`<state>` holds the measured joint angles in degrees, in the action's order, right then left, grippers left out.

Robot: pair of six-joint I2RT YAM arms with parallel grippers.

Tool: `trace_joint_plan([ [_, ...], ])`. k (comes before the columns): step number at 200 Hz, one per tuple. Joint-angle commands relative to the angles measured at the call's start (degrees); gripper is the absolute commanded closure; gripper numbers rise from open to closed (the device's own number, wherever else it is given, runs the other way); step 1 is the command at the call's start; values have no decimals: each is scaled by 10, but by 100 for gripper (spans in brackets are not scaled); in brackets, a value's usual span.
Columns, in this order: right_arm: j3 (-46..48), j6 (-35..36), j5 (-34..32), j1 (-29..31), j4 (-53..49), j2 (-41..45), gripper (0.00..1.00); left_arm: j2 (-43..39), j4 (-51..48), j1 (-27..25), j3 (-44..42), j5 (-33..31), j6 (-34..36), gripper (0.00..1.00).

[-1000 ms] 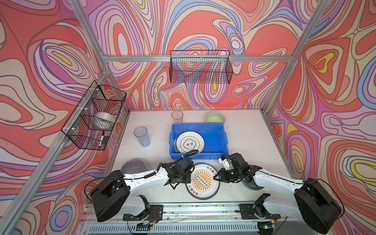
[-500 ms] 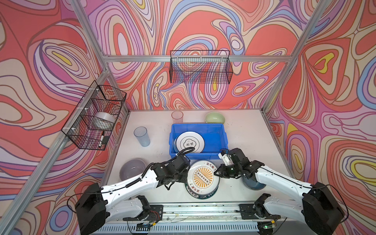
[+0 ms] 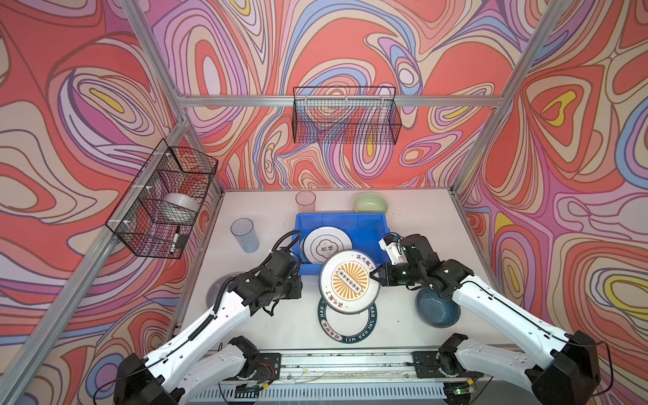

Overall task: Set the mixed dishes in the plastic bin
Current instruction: 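Lift the orange sunburst plate with the right gripper and carry it over the bin, then lower the orange sunburst plate into the bin onto the stacked plates with the right gripper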

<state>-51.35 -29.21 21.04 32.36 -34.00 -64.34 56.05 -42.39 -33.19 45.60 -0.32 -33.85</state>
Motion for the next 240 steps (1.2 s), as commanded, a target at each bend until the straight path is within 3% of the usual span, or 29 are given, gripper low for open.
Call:
trace_joint_plan([
  [1,-43,20,-20,-10,6,-24,100,10,-15,35,23,21,44,48],
  [96,-179,11,-120,-39,57,-146,100,138,45,135,103,77,100,45],
  [169,-213,14,-93,-68,114,-237,100,225,87,142,123,93,115,48],
  [240,-229,9,-41,-73,156,-323,100,269,99,144,130,91,120,57],
])
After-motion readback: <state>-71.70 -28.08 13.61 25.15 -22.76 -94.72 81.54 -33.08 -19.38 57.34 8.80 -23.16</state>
